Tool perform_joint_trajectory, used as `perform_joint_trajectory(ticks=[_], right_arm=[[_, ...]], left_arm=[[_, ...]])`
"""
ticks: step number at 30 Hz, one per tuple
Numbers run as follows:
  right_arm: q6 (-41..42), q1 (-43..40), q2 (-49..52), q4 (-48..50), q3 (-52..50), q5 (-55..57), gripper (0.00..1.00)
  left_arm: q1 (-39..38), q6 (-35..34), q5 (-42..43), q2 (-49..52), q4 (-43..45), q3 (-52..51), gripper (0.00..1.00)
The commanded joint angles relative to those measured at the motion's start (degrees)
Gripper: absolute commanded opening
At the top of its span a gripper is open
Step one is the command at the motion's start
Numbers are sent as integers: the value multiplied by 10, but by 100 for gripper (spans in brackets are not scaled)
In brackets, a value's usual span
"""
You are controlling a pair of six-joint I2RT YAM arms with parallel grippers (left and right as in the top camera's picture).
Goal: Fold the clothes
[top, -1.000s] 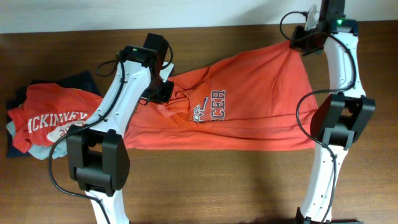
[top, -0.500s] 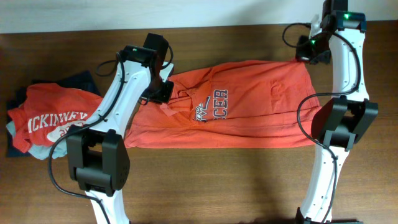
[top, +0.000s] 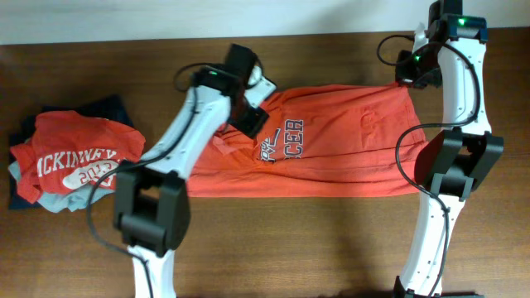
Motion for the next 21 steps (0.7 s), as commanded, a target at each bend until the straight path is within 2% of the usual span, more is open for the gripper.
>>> perform_joint_trajectory(ticks=[1, 4, 6, 9, 10, 11, 14, 17, 21], right_arm=[[-3, -2, -20, 10, 9, 4, 10], [-3, -2, -20, 12, 9, 3, 10], [-3, -2, -19, 12, 9, 3, 10], [-3, -2, -19, 12, 9, 3, 10], [-3, -2, -19, 12, 9, 3, 10], [-3, -2, -19, 12, 9, 3, 10], [-3, -2, -19, 12, 9, 3, 10], [-3, -2, -19, 12, 9, 3, 10], [-3, -2, -19, 12, 9, 3, 10]], left_arm=[[-13, 40, -11, 52, 17, 2, 61], [-17, 40, -31, 67, 46, 2, 60], [-17, 40, -36, 74, 57, 2, 54], [-17, 40, -36, 80, 63, 2, 41], [-17, 40, -36, 80, 67, 2, 28], [-17, 40, -42, 80, 68, 4, 23], [-17, 39, -66, 80, 68, 11, 18], [-17, 39, -70, 80, 61, 16, 2], [-16, 23, -94, 80, 8, 75, 0]])
